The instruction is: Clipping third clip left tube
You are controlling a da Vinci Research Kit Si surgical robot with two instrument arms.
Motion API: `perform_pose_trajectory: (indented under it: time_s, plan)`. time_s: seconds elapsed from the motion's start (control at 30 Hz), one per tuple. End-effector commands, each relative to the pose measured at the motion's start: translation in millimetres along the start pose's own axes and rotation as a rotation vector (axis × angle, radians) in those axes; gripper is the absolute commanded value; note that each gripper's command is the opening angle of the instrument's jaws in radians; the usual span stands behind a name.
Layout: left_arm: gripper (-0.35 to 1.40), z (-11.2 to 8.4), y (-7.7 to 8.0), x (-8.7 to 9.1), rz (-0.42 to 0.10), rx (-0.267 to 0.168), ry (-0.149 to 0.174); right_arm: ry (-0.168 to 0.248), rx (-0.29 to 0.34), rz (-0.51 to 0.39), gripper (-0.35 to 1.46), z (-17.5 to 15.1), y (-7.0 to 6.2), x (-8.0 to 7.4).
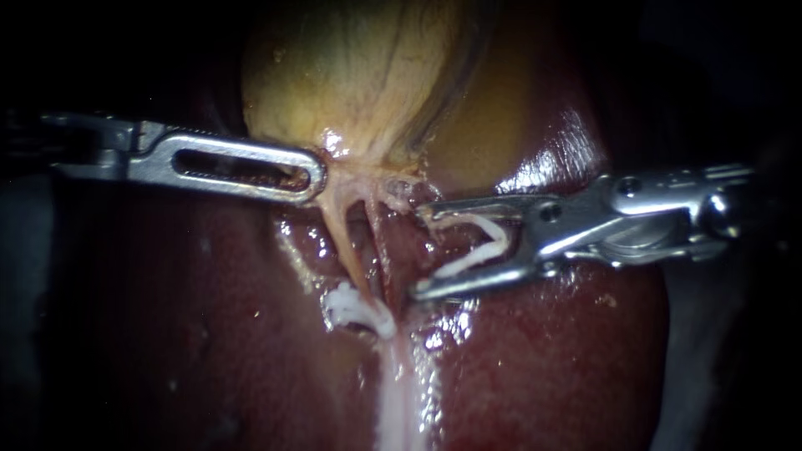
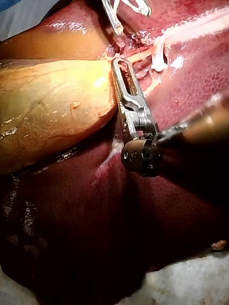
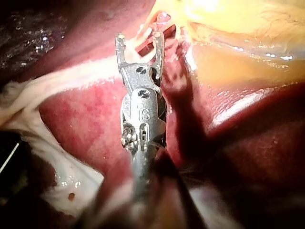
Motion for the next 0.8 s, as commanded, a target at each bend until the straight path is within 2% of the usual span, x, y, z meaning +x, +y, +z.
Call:
perform_pose_trajectory:
  time_s: [0.03,0.4,0.57,0.8]
  plan:
    - [-0.35,0.0,0.0,0.0,0.0,0.0,0.0,-0.001,0.003,-0.001,0.5,0.6,0.1,-0.1]
    - [-0.35,0.1,0.2,-0.1,0.0,0.001,0.001,-0.001,0.006,-0.001,0.5,3.9,1.2,-1.0]
    - [-0.35,0.1,0.4,-0.1,-0.001,0.002,0.002,-0.013,0.006,0.012,0.5,5.3,2.0,-2.0]
    - [-0.35,0.2,0.5,-0.1,0.005,0.002,0.003,-0.023,0.033,0.056,0.5,8.2,2.2,-3.1]
